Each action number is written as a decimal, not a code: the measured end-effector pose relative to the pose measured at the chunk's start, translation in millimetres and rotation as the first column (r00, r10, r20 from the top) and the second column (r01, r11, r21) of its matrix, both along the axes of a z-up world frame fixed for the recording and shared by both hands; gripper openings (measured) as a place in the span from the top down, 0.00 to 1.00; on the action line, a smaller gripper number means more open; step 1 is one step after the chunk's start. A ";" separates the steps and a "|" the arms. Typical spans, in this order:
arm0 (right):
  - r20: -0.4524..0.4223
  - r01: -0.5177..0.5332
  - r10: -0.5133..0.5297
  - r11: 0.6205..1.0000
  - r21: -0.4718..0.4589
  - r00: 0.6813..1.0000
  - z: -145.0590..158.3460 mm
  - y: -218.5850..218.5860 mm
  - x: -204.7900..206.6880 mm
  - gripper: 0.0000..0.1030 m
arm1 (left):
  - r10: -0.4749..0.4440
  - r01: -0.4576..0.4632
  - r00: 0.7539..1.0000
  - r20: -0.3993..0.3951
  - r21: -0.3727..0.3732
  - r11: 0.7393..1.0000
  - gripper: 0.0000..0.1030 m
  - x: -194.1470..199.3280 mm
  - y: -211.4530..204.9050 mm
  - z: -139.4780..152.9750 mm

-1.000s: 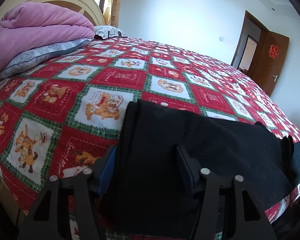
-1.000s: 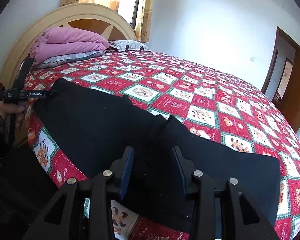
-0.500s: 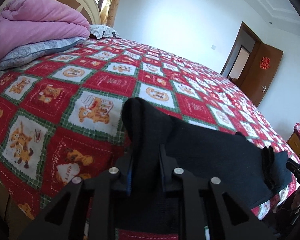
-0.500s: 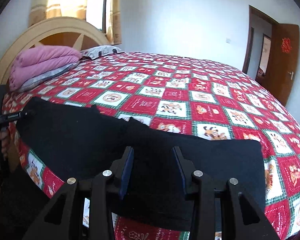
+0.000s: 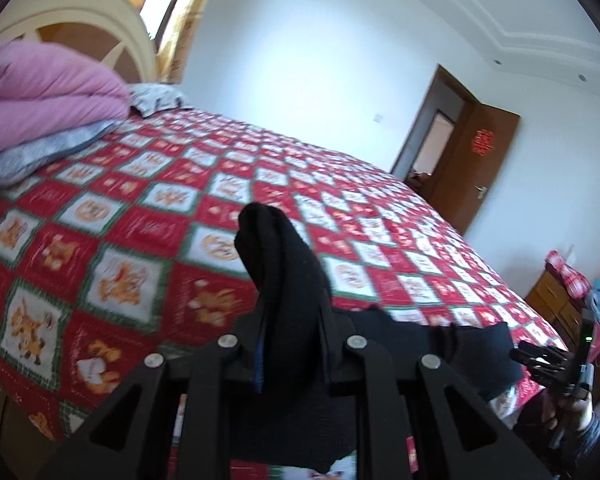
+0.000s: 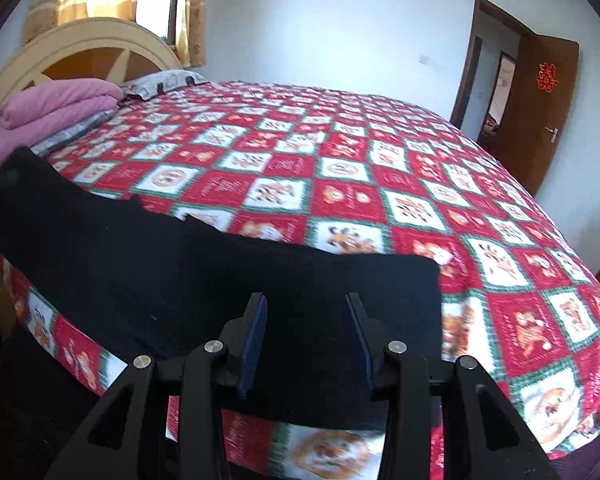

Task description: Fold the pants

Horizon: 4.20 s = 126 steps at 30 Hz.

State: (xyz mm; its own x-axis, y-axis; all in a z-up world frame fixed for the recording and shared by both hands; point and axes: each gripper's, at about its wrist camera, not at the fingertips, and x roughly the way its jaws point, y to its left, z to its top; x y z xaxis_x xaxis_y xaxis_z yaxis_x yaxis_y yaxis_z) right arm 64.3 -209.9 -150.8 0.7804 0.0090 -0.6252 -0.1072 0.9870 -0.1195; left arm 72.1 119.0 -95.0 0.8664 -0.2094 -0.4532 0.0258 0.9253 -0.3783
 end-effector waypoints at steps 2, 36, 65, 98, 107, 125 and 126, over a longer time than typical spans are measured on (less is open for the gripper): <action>-0.008 0.011 -0.012 1.000 -0.009 1.000 -1.4 -8.7 -0.5 0.59 | -0.022 0.022 1.000 0.010 0.009 1.000 0.80 -1.1 -9.2 8.8; -0.088 0.322 -0.315 0.942 0.093 0.945 7.3 -136.1 18.5 0.59 | -0.404 0.419 0.903 -0.143 0.101 0.902 0.80 78.0 -255.9 53.4; -0.157 0.385 -0.355 0.886 0.257 0.922 -2.5 -184.6 24.8 0.59 | -0.541 0.533 0.838 -0.064 0.308 0.788 0.40 59.5 -381.0 4.9; -0.283 0.170 -0.122 0.974 0.153 0.951 -11.2 -107.7 10.9 0.89 | -0.167 0.203 0.968 -0.187 0.192 0.960 0.00 88.7 -219.1 -82.1; -0.190 0.228 -0.194 0.958 0.175 0.962 8.1 -126.4 4.7 0.65 | -0.158 0.193 0.972 -0.176 0.203 0.960 0.00 87.9 -214.3 -86.9; -0.197 0.245 -0.194 0.926 0.286 0.961 -34.6 -125.5 36.3 0.36 | -0.036 0.094 0.982 -0.184 0.314 0.945 0.00 132.7 -200.1 -85.2; -0.206 0.245 -0.188 0.922 0.298 0.960 -35.7 -128.1 35.6 0.36 | -0.038 0.096 0.982 -0.183 0.321 0.942 0.00 132.1 -200.8 -84.5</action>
State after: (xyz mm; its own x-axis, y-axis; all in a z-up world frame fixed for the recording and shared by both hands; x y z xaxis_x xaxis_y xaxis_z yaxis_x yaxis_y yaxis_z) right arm 99.9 -338.1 -186.5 0.6677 0.0721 -0.7410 0.1229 0.9710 0.2052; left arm 204.2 -81.8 -179.5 0.7586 -0.0790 -0.6467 0.0535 0.9968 -0.0590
